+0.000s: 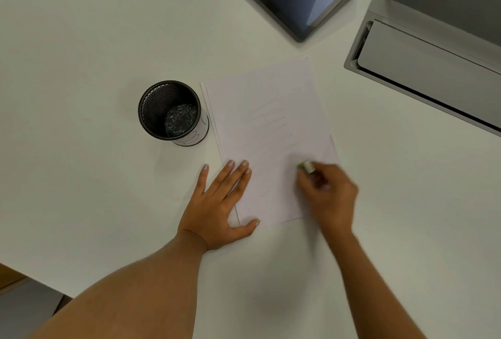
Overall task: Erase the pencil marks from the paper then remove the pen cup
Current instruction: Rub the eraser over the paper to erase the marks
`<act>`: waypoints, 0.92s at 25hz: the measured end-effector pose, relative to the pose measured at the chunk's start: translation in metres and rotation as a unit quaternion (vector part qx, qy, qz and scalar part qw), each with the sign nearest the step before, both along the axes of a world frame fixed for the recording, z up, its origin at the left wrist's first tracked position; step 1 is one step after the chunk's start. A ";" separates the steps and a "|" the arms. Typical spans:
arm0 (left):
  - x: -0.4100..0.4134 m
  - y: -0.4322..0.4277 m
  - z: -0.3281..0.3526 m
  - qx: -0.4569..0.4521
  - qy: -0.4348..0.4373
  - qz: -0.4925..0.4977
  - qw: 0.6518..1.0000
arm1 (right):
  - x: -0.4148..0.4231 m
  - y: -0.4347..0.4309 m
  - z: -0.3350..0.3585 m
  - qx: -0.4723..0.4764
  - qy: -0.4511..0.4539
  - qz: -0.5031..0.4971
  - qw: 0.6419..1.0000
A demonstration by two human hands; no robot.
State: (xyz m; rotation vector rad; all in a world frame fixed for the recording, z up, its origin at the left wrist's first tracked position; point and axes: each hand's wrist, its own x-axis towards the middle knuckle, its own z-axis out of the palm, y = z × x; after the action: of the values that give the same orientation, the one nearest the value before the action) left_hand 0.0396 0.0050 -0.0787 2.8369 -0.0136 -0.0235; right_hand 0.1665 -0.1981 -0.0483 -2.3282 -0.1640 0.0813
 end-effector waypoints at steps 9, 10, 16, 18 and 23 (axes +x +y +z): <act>0.000 0.000 -0.001 0.010 0.003 -0.006 1.000 | -0.053 0.026 -0.002 0.040 0.034 0.159 0.986; 0.000 0.000 0.000 0.004 0.002 -0.001 1.000 | -0.034 0.021 -0.003 0.029 0.012 0.109 0.994; 0.000 0.000 0.000 -0.001 0.006 -0.001 1.000 | -0.026 0.023 0.001 0.028 0.032 0.017 0.999; 0.000 0.001 -0.001 0.009 0.008 -0.009 1.000 | -0.070 0.036 0.004 0.025 0.054 0.161 0.985; 0.000 0.000 0.000 0.004 0.003 0.002 1.000 | 0.011 0.010 0.000 0.003 0.008 -0.031 0.999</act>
State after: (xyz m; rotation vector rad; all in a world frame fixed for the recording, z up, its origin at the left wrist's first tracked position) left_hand 0.0396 0.0048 -0.0785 2.8440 -0.0078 -0.0318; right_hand 0.1776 -0.1877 -0.0478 -2.3238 -0.0844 0.0692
